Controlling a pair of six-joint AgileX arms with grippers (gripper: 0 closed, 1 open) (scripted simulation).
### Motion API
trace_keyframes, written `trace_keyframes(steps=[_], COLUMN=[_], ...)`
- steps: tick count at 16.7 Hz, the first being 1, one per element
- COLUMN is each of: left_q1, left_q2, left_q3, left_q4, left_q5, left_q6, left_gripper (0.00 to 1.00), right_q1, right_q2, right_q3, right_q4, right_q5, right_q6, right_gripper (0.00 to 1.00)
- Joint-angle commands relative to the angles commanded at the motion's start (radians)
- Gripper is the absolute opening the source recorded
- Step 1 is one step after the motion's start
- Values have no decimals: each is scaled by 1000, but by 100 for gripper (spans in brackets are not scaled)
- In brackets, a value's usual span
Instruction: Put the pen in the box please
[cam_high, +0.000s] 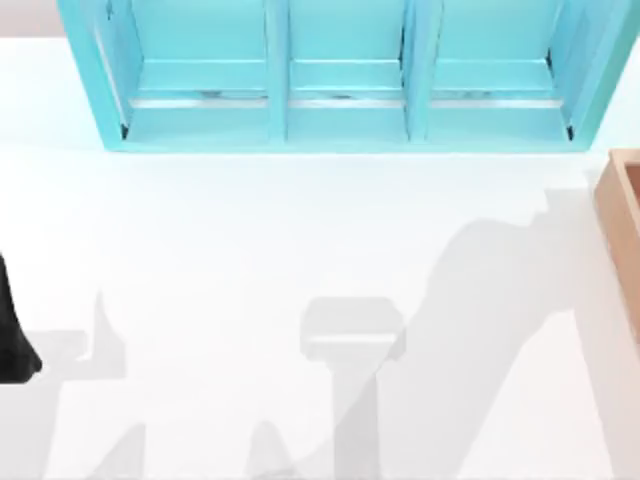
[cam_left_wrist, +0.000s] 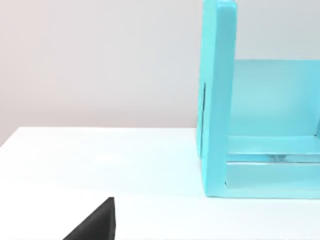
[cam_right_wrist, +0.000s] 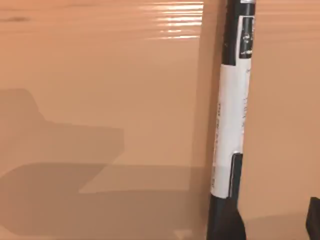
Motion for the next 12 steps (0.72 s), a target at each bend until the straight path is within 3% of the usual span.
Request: trace_keyframes(steps=[6,12], left_q1=[0,0], left_q2=[0,0], left_q3=[0,0], left_q4=[0,0], left_q5=[0,0], left_q6=[0,0], left_gripper=[100,100], right_q1=[0,0], right_q2=[0,0], right_q3=[0,0], right_q4=[0,0], right_q5=[0,0], right_q6=[0,0], right_gripper=[98,100])
